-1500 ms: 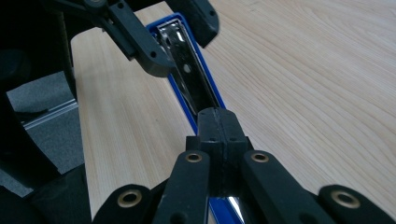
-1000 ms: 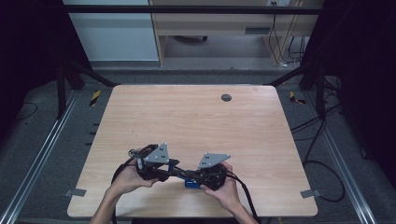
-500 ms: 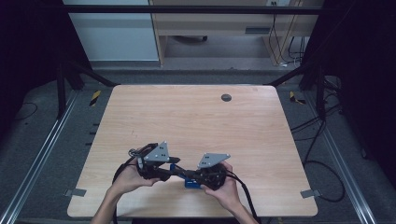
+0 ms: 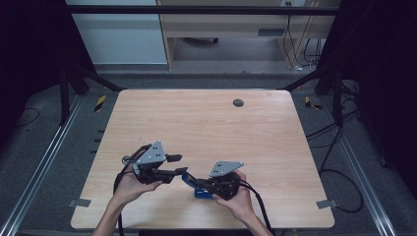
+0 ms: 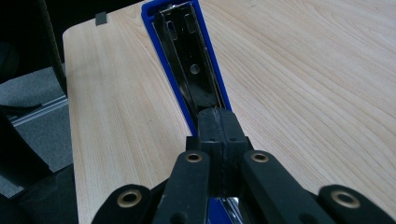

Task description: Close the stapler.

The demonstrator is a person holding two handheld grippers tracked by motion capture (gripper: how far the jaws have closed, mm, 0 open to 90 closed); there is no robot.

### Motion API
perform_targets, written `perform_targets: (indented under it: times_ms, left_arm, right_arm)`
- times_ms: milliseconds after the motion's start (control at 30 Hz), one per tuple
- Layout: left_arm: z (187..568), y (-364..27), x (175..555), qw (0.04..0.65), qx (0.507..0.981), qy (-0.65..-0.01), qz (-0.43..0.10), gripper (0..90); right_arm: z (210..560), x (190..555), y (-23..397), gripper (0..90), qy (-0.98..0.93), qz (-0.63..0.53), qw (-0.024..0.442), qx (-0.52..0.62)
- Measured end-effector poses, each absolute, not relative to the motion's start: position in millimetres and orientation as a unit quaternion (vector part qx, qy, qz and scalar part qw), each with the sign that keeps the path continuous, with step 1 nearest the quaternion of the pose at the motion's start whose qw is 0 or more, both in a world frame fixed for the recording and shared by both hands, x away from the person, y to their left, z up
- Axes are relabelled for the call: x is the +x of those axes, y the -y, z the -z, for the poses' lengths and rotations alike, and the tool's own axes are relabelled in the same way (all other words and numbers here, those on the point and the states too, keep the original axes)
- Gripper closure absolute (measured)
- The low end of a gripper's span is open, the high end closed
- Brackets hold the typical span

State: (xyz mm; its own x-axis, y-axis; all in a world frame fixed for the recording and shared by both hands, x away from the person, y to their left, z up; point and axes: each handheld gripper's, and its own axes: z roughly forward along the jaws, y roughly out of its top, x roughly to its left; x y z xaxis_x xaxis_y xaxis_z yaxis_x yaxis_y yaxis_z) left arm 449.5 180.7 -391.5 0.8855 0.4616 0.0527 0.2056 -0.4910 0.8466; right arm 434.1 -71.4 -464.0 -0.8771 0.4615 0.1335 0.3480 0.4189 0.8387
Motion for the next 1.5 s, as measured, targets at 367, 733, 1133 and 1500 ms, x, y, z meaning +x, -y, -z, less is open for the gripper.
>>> perform_targets:
  times_ms: [367, 733, 1133, 1500]
  left_arm:
    - [409.0, -206.1, 451.0, 0.467, 0.814, -0.292, -0.184, 58.4]
    - [431.6, -226.1, 446.4, 0.456, 0.791, -0.348, -0.213, 57.6]
    - [449.7, -234.0, 448.1, 0.447, 0.786, -0.371, -0.211, 61.6]
    - [460.0, -234.2, 448.5, 0.428, 0.792, -0.376, -0.219, 48.2]
  right_arm:
    - [463.4, 433.3, 73.2, 90.0, -0.841, -0.481, 0.06, 0.242]
    - [462.6, 432.4, 76.5, 90.0, -0.839, -0.482, 0.059, 0.246]
    - [462.7, 430.4, 86.1, 90.0, -0.833, -0.488, 0.059, 0.254]
    - [464.5, 428.6, 93.7, 90.0, -0.833, -0.484, 0.061, 0.261]
